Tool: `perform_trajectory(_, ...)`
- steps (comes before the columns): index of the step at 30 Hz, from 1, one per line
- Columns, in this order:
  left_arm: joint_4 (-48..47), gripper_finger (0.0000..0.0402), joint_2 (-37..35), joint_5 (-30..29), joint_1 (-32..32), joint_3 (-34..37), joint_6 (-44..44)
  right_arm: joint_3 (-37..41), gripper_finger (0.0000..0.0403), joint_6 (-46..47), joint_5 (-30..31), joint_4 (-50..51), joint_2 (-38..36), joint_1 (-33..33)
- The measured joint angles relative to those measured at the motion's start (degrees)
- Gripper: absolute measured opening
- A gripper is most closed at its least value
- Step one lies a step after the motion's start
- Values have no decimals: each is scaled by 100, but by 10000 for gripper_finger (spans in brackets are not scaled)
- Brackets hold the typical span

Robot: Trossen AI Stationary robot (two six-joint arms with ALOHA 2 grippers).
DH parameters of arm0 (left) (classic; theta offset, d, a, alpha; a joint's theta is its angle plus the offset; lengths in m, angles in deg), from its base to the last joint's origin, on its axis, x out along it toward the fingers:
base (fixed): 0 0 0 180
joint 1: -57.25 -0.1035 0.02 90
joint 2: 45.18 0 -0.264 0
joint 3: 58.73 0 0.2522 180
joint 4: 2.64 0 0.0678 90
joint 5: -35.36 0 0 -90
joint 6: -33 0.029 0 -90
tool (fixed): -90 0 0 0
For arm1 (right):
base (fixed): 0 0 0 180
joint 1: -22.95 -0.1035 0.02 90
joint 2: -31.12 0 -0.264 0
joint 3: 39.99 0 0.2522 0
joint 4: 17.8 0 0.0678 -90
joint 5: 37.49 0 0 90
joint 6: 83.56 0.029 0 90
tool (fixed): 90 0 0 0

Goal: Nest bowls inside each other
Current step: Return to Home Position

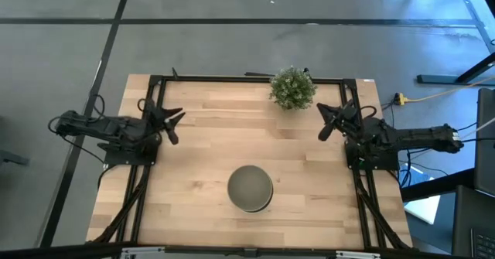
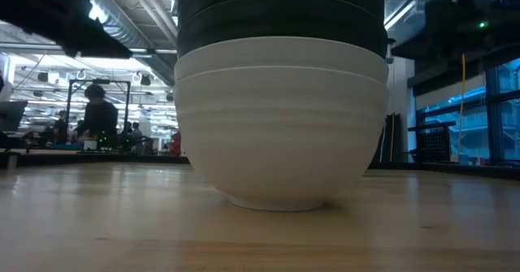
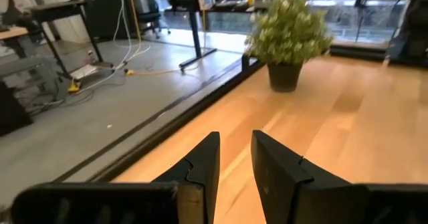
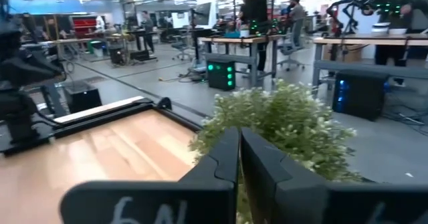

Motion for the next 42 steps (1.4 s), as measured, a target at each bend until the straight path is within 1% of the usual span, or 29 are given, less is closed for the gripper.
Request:
perform_trajectory(4, 15, 82, 0, -114, -2, 218, -51, 0, 19, 25, -3, 68, 2, 130)
perform_trajectory(8, 82, 82, 0, -320, 0, 237, -56, 0, 19, 176, -25, 121, 4, 149)
perform_trajectory(11, 90, 82, 0, -370, 0, 237, -17, 0, 19, 167, -27, 123, 4, 149)
perform_trajectory(16, 90, 82, 0, -367, 0, 237, -14, 0, 19, 170, -40, 125, 4, 149)
perform_trajectory(20, 87, 82, 0, -252, 0, 237, -6, 0, 19, 159, -42, 125, 4, 149)
perform_trajectory(42, 83, 82, 0, -239, 0, 237, 2, 0, 19, 152, -42, 128, 4, 149)
